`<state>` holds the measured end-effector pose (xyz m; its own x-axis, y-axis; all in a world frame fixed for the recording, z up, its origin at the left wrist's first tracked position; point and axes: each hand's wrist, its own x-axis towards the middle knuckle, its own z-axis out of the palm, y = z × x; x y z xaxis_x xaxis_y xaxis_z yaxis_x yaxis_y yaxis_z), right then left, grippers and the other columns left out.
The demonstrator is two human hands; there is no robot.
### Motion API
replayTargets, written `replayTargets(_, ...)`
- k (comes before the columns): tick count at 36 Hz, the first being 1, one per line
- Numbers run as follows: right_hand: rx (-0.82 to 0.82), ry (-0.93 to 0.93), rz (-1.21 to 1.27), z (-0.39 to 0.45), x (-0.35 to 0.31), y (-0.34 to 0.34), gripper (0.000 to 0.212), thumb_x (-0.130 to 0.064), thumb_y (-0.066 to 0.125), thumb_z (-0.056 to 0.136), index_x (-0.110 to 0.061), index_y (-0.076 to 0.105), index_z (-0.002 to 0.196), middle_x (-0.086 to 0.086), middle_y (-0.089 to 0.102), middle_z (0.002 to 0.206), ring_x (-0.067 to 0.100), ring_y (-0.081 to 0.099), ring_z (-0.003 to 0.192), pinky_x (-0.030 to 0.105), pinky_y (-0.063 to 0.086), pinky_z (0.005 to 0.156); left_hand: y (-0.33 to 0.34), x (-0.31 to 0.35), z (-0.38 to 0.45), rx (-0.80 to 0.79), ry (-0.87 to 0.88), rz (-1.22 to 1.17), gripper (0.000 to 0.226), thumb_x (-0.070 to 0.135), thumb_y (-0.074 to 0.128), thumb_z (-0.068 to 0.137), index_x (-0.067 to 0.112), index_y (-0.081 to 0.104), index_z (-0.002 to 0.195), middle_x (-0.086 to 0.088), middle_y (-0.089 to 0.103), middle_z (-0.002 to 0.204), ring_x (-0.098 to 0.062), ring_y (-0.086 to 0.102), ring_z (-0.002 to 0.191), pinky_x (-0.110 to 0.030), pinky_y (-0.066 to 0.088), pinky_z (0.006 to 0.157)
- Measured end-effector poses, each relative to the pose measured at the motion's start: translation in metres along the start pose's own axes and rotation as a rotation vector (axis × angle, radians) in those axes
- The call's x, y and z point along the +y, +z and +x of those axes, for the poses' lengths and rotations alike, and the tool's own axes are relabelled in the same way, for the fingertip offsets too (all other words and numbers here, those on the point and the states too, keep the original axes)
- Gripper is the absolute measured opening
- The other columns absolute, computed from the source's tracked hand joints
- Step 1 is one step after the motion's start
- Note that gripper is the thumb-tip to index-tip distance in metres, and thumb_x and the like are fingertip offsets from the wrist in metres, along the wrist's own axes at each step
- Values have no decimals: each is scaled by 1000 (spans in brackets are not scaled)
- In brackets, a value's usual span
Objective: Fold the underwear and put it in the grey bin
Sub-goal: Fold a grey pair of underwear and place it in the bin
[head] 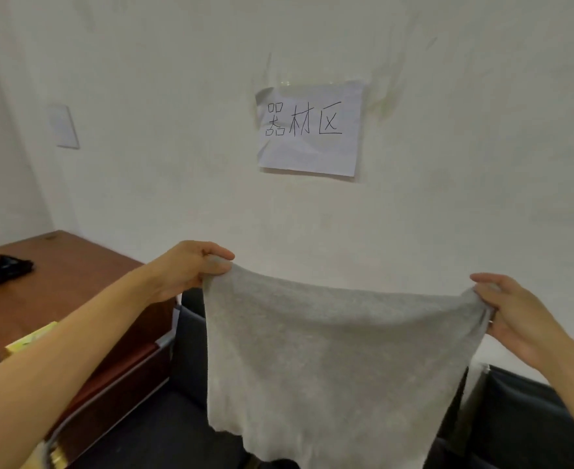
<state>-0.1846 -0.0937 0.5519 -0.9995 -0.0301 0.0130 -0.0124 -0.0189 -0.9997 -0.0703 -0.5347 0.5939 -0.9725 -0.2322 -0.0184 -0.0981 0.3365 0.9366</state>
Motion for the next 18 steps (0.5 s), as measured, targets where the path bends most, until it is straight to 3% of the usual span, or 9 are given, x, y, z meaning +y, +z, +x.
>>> replayTargets(4,-62,-49,-72,-5,2,22,31,-11,40,100,-26,65,110,6,48,127,27,50,114,36,50,77,-20,-14,5,188,-41,-89,13,9,58,91,6,71,93,-9,68,90,-23,62,85,-34,49,73)
replayTargets(8,-191,35,16,-7,0,40,36,-6,41,98,-29,66,111,9,53,125,23,58,103,32,58,69,-39,-16,5,257,-18,-86,19,7,50,95,12,68,91,-8,61,95,-23,57,88,-40,48,82)
replayTargets(11,-224,138,138,-7,-1,51,44,-4,43,97,-24,49,136,7,45,131,24,56,110,36,58,75,-50,-20,8,301,11,-142,22,6,47,97,12,67,91,-5,59,95,-20,54,86,-34,46,78)
replayTargets(14,-87,139,59,-10,3,64,58,-6,47,97,-26,27,148,11,35,147,27,51,118,41,48,89,-63,-27,14,309,23,-196,23,5,46,97,13,66,91,-4,58,94,-19,54,84,-29,44,66)
replayTargets(16,49,56,-152,-10,6,72,54,-11,49,97,-26,30,146,12,36,148,30,46,124,46,45,97,-70,-32,19,288,34,-214,23,5,46,97,13,67,92,-5,58,96,-21,54,87,-31,44,66)
replayTargets(18,158,-67,-359,-13,7,80,39,-16,48,98,-26,45,136,8,42,142,29,46,123,48,46,97,-77,-36,25,259,51,-220,23,5,45,97,13,66,94,-5,57,99,-21,55,89,-31,45,68)
